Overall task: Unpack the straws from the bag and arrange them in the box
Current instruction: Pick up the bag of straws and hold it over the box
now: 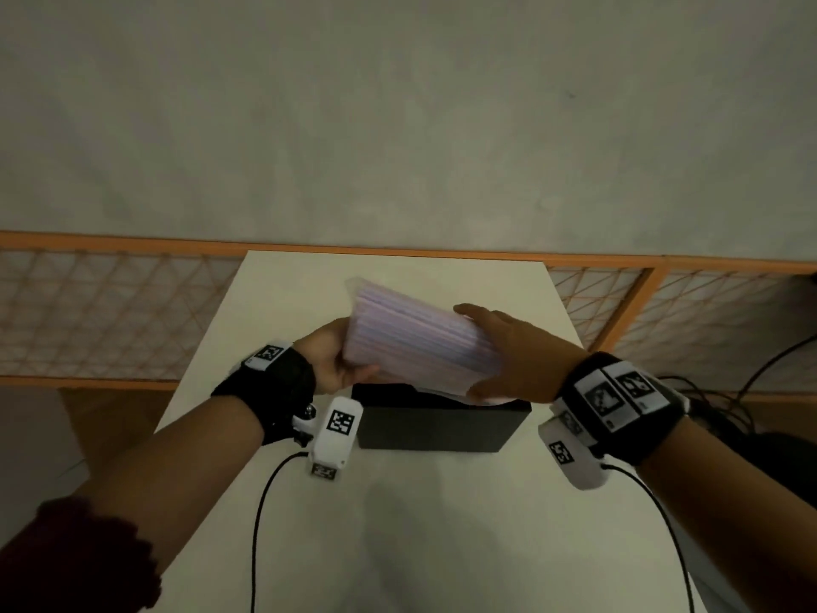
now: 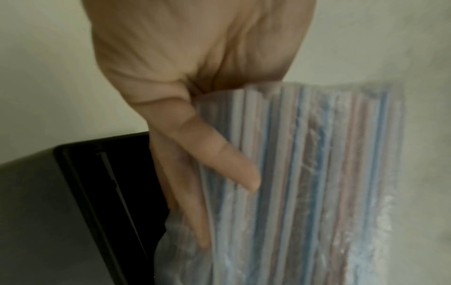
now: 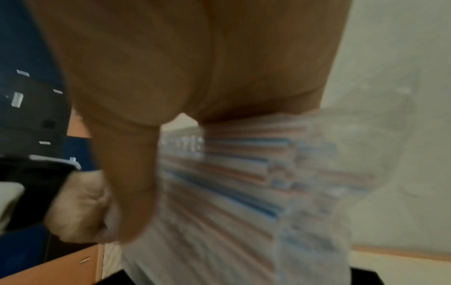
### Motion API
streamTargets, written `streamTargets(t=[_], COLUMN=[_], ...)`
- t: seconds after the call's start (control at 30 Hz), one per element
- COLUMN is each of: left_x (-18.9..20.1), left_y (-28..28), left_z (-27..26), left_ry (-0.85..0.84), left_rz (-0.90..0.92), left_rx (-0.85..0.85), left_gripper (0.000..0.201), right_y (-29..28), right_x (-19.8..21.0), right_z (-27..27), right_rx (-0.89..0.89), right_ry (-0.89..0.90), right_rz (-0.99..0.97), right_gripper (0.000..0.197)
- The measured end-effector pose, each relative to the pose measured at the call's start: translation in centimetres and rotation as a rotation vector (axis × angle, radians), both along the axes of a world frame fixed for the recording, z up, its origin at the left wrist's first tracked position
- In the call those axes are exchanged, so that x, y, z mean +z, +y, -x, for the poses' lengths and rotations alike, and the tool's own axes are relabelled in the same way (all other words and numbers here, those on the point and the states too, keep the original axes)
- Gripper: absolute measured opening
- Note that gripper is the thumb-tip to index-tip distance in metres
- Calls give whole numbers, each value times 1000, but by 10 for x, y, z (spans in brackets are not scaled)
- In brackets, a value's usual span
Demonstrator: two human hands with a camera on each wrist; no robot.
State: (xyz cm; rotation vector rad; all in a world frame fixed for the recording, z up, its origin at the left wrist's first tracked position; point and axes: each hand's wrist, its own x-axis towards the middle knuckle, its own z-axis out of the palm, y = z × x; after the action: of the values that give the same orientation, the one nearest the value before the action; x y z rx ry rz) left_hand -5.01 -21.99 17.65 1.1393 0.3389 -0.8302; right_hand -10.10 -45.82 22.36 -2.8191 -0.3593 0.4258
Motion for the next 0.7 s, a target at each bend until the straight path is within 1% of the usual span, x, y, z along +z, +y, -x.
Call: streamTargets(t=[0.07, 0.1, 0.13, 0.17, 0.2, 0.23, 0.27, 0.3, 0.4, 0.47, 0.5, 0.57, 0.6, 0.63, 0.7], left_x=[0, 0, 0, 1, 3, 4, 5, 5, 2, -7, -14, -29, -38, -44, -55], left_y=[-3, -5, -7, -9, -10, -10, -9, -8, -1, 3, 5, 6, 6, 5, 2], left_z=[-2, -2, -3, -3, -3, -4, -5, -8, -18, -20, -19, -13, -10, -6, -2], left_ry=[-32, -62, -87, -107, -135, -175, -224, -280, -424, -483, -516, -585, -628, -681, -775], left_rz=[-29, -82, -181, -328, -495, -637, -737, -783, -739, -733, -750, -795, -790, -758, -679], left_rx=[-44, -89, -147, -213, -260, -273, -255, -219, -55, -25, -70, -237, -323, -383, -411], left_gripper=[43, 50, 63, 78, 88, 90, 86, 80, 59, 55, 59, 78, 86, 88, 88], right_y=[-7, -11, -16, -20, -24, -28, -30, -32, -37, -40, -42, -43, -44, -44, -45], right_x=[-8, -11, -13, -15, -17, -18, -20, -20, -23, -25, -26, -31, -32, -34, -34], right_z=[-11, -17, -22, -27, -33, -38, -42, -45, -53, -57, -57, -57, -57, -57, -59], right_rx=[-61, -84, -101, -110, -114, -116, -120, -126, -136, -134, -130, -119, -111, -106, -105], right_ry=[7, 21, 31, 35, 34, 31, 30, 29, 7, 0, 4, 15, 17, 18, 13], right_rz=[-32, -42, -47, -54, -59, -64, -72, -81, -105, -128, -139, -157, -166, -176, -190], right_gripper=[83, 75, 69, 64, 61, 59, 57, 55, 53, 54, 54, 55, 55, 55, 54])
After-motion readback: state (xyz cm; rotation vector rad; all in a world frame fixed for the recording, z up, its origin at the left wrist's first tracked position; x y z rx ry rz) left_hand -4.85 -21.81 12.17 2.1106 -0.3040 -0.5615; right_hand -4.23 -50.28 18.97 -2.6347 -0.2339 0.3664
